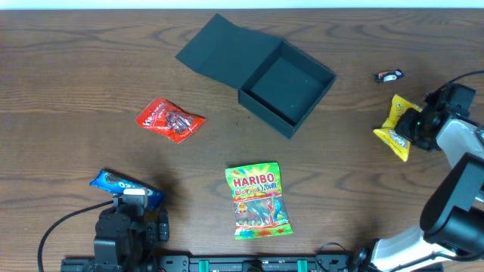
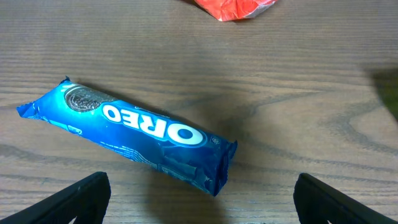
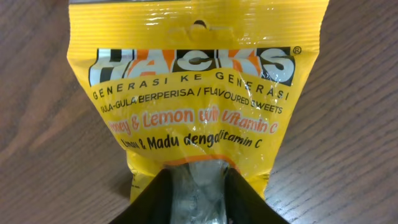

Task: Pack container
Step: 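Close the right gripper on the yellow bag's bottom and lift, then carry the yellow bag with the right gripper into the black box, then open the right gripper and withdraw it from the box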

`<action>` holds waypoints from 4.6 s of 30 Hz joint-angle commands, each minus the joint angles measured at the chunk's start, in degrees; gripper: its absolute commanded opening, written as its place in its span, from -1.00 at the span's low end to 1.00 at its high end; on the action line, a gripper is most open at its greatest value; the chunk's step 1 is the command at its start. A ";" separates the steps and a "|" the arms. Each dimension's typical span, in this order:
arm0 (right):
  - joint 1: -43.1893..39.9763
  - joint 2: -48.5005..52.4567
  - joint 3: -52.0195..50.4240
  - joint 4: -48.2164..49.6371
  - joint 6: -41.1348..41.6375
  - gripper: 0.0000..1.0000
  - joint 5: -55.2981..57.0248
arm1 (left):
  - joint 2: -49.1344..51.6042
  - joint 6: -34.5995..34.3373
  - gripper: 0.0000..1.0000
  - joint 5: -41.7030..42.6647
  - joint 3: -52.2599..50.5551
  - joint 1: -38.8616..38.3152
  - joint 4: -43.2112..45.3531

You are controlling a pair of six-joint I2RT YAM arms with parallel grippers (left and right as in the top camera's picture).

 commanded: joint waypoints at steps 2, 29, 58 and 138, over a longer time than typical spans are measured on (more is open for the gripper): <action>-0.46 -0.66 0.44 -0.15 0.07 -0.70 -0.22 | -0.35 0.81 0.90 -0.61 -1.55 0.09 -1.40; 9.86 -16.52 9.49 -11.02 -6.38 -0.98 -6.91 | -0.35 0.81 0.91 -0.61 -1.55 0.09 -1.40; 26.16 8.33 51.28 -38.49 -45.44 -0.98 -32.44 | -0.35 0.81 0.91 -0.63 -1.55 0.09 -1.40; 28.15 31.78 55.52 -30.16 -48.00 0.98 -29.16 | -0.35 0.81 0.90 -0.63 -1.55 0.09 -1.40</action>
